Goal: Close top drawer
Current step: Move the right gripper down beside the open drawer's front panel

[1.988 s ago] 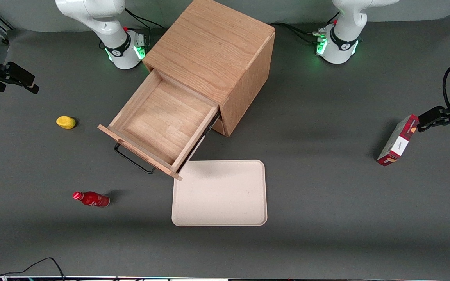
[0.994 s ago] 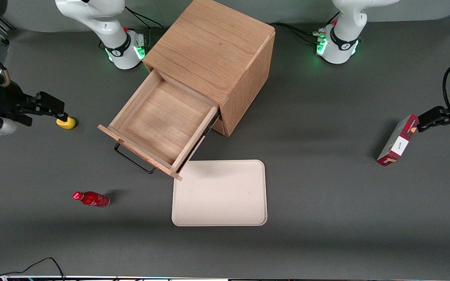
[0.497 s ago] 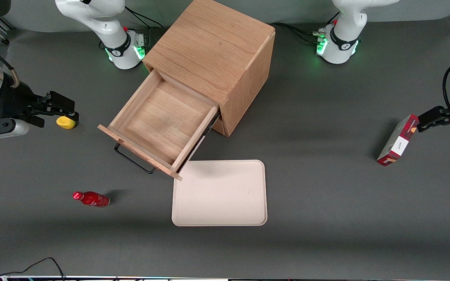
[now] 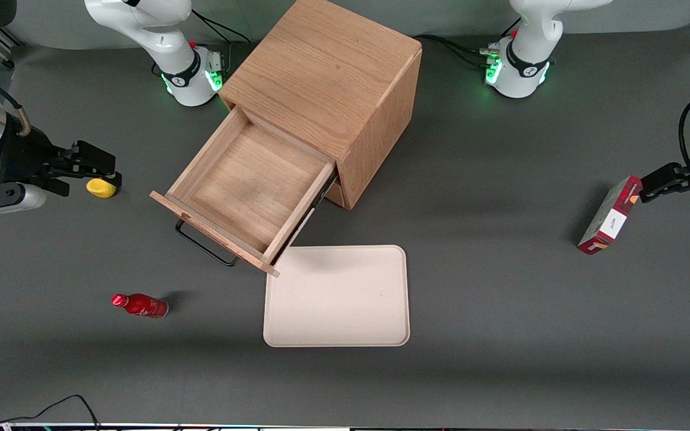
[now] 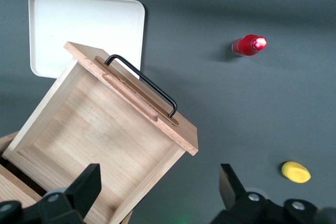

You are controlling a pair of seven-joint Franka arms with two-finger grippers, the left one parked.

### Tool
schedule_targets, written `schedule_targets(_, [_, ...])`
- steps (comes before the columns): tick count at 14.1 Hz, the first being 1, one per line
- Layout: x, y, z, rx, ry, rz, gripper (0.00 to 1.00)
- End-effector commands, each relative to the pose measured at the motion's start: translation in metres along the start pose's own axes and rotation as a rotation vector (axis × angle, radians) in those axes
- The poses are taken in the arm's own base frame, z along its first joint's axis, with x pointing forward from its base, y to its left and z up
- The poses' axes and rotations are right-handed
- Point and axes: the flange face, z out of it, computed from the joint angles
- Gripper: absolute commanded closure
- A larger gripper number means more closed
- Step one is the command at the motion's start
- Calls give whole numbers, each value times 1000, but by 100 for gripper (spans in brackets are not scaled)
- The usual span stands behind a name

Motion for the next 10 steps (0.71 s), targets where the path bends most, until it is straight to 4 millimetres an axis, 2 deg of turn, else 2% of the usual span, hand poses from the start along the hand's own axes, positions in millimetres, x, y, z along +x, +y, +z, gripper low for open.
schedule_targets(1, [3, -3, 2, 21, -12, -268, 0])
schedule_targets(5, [11, -5, 23, 40, -70, -635, 0])
schedule_targets(7, [11, -3, 23, 44, -69, -793, 0])
schedule_targets(8, [12, -3, 22, 42, -60, -823, 0])
schedule_targets(10, [20, -1, 35, 54, -73, -824, 0])
